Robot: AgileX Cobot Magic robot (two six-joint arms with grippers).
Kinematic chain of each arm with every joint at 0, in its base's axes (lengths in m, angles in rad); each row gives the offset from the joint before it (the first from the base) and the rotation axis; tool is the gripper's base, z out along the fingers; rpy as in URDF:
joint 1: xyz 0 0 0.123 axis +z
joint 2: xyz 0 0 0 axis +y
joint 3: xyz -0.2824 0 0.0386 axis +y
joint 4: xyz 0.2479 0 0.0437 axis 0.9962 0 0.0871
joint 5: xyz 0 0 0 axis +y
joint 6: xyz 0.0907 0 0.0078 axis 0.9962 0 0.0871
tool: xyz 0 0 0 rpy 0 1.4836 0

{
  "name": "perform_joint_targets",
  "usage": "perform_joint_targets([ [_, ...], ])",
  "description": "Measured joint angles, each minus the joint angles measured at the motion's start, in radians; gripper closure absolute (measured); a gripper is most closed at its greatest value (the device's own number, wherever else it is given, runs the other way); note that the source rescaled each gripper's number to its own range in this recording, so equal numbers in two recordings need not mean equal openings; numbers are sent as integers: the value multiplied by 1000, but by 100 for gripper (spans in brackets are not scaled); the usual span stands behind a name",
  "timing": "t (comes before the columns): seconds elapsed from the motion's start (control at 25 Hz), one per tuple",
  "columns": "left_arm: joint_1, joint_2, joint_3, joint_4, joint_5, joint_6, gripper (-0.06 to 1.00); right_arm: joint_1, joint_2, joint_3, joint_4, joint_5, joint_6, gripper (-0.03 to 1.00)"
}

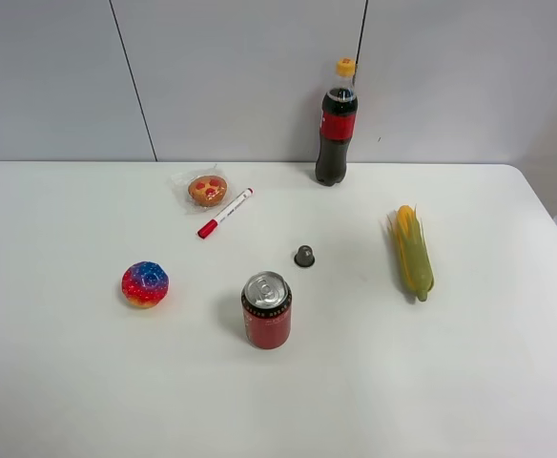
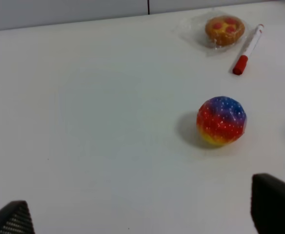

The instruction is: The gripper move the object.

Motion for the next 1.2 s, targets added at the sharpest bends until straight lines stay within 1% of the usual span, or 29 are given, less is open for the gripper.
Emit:
perform_joint_targets([
  [0.16, 0, 0, 0, 0, 0, 0, -6, 0, -150, 0, 22, 4, 16, -3],
  [0.32, 0, 0, 0, 0, 0, 0, -6, 0, -297, 4, 23, 4, 16, -3],
  [0.48, 0, 0, 0, 0, 0, 0, -6, 0, -440, 68, 27, 5, 16, -3],
  [0.68, 0, 0, 0, 0, 0, 0, -6, 0, -620, 248, 31, 3, 17, -3],
  [0.96, 0, 0, 0, 0, 0, 0, -6, 0, -847, 526, 32, -95, 84, -3],
  [1.2, 0, 0, 0, 0, 0, 0, -6, 0, -989, 689, 32, -113, 89, -3],
])
